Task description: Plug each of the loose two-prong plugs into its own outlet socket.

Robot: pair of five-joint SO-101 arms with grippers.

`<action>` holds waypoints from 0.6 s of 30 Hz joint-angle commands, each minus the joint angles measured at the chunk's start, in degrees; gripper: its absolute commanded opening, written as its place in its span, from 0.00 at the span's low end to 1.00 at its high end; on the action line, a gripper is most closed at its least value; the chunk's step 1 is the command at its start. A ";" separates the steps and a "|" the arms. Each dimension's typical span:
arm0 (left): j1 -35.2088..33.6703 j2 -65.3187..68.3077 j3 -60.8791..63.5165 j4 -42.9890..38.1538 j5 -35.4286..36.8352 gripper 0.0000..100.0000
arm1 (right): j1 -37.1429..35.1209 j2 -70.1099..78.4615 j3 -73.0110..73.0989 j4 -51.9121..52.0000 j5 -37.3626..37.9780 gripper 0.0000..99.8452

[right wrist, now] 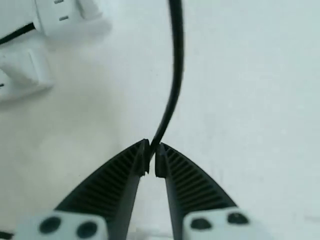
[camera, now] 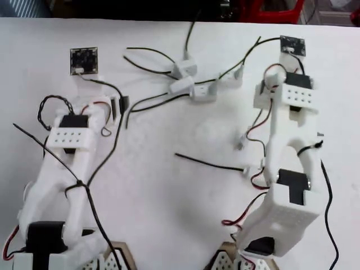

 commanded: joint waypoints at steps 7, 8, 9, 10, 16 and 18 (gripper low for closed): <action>-0.31 -0.31 -0.88 -0.26 -0.09 0.26 | -0.57 -2.68 -7.74 7.43 20.75 0.02; -0.31 -0.31 -0.88 -0.26 -0.09 0.26 | -1.45 -2.42 -7.74 6.99 21.63 0.02; -0.31 -0.22 -0.88 -0.26 -0.09 0.26 | -2.51 -1.80 -8.00 6.37 22.24 0.02; -0.31 -0.22 -0.88 -0.26 -0.09 0.26 | -3.38 -1.01 -8.26 5.58 22.68 0.02; -0.31 -0.22 -0.88 -0.26 -0.09 0.26 | -6.81 5.23 -8.26 -0.66 22.68 0.02; -0.31 -0.22 -0.88 -0.26 -0.09 0.26 | -7.34 7.08 -8.26 -1.63 22.68 0.02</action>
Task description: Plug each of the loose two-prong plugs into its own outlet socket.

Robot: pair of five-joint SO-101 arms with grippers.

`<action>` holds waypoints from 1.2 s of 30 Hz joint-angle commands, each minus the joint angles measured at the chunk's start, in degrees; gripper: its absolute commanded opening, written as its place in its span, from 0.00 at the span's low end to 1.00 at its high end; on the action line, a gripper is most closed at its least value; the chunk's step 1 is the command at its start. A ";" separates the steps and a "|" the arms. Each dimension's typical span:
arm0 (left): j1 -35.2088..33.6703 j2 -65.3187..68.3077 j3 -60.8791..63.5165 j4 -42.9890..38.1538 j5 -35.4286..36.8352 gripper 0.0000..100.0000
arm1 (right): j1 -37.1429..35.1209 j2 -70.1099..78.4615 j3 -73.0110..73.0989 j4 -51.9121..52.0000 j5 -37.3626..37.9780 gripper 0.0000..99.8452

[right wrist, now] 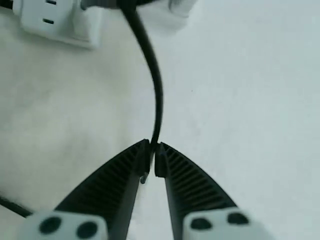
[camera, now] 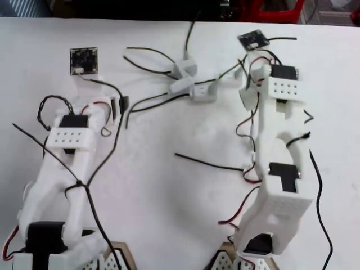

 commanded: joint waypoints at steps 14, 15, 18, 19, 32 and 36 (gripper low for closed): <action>-0.31 -0.40 -0.88 -0.26 -0.09 0.26 | -2.86 -7.43 -1.85 11.74 0.62 0.17; -0.31 -0.40 -0.88 -0.26 -0.09 0.26 | -2.86 -7.60 -1.67 13.05 0.97 0.17; -0.31 -0.40 -0.88 -0.26 -0.09 0.26 | -2.42 -5.58 -1.67 17.36 7.03 0.17; -0.31 -0.40 -0.88 -0.26 -0.09 0.26 | -2.15 -4.26 -1.67 18.59 9.41 0.17; -0.31 -0.22 -0.35 -2.46 -0.09 0.26 | -1.45 2.51 -0.88 23.60 34.64 0.17; -0.31 -0.13 -0.35 -2.55 -0.09 0.26 | -1.63 2.51 2.29 22.64 35.69 0.17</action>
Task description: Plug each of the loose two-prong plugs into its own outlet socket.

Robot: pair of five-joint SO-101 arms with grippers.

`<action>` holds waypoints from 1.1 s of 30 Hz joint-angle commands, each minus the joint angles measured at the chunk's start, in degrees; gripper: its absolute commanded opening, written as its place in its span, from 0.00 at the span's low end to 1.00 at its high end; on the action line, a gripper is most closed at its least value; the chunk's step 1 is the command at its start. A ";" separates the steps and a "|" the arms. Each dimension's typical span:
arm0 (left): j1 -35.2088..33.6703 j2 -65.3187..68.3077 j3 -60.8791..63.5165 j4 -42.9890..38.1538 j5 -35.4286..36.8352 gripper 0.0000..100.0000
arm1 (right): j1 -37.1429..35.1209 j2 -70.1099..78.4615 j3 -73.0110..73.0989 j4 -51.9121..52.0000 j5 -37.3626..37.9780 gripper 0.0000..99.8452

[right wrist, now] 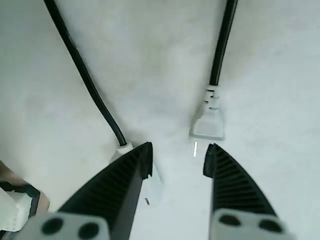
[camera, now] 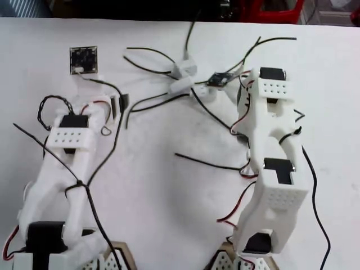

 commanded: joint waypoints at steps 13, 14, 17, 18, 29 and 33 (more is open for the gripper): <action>-0.31 -0.13 -0.26 -1.32 -0.09 0.26 | 1.27 -0.57 10.55 -14.29 0.88 0.17; -0.31 -0.13 -0.26 -1.32 -0.09 0.26 | 1.45 -0.57 10.64 -14.90 0.88 0.17; -0.31 -0.13 -0.26 -1.32 -0.09 0.26 | 2.68 -0.22 10.90 -16.04 0.88 0.17; -0.31 -0.13 -0.26 -1.32 -0.09 0.26 | 2.95 0.40 10.64 -16.13 0.88 0.17; -0.31 -0.13 -0.26 -1.32 -0.09 0.26 | 3.74 4.79 10.46 -21.76 0.88 0.02; -0.31 -0.13 -0.26 -1.32 -0.09 0.26 | 4.26 4.70 10.46 -21.76 0.88 0.02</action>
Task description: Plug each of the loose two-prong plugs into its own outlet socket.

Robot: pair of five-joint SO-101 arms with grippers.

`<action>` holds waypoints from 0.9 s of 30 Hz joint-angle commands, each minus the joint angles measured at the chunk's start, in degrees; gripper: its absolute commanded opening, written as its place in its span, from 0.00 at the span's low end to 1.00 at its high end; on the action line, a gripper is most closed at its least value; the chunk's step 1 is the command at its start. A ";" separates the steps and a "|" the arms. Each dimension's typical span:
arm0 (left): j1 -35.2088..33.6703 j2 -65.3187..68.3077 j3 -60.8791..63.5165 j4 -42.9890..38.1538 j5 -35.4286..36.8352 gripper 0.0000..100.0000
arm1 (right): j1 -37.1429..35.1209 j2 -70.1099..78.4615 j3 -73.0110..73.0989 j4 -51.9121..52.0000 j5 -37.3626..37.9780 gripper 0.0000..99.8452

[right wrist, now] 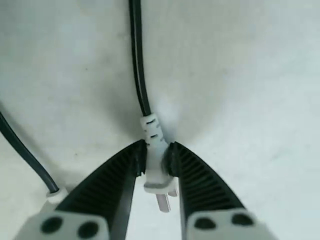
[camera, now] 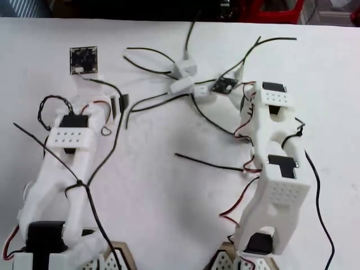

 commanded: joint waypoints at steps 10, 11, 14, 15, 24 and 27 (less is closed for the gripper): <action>-0.31 -0.22 -0.26 -1.23 -0.09 0.26 | 1.89 0.57 -2.64 3.56 0.35 0.09; -0.31 -0.22 -0.26 -1.23 -0.09 0.26 | 2.24 0.57 -3.43 4.53 0.44 0.11; -0.31 -0.22 -0.26 -1.23 -0.09 0.26 | 2.86 0.57 -5.27 6.55 4.57 0.10; -0.31 -0.22 -0.26 -1.23 -0.09 0.26 | 3.03 0.57 -5.36 6.73 5.45 0.09; -0.31 -0.22 -0.26 -1.23 -0.09 0.26 | 3.74 0.75 -5.71 6.55 6.33 0.02; -0.31 -0.22 -0.26 -1.23 -0.09 0.26 | 3.74 0.40 -5.80 6.81 6.33 0.02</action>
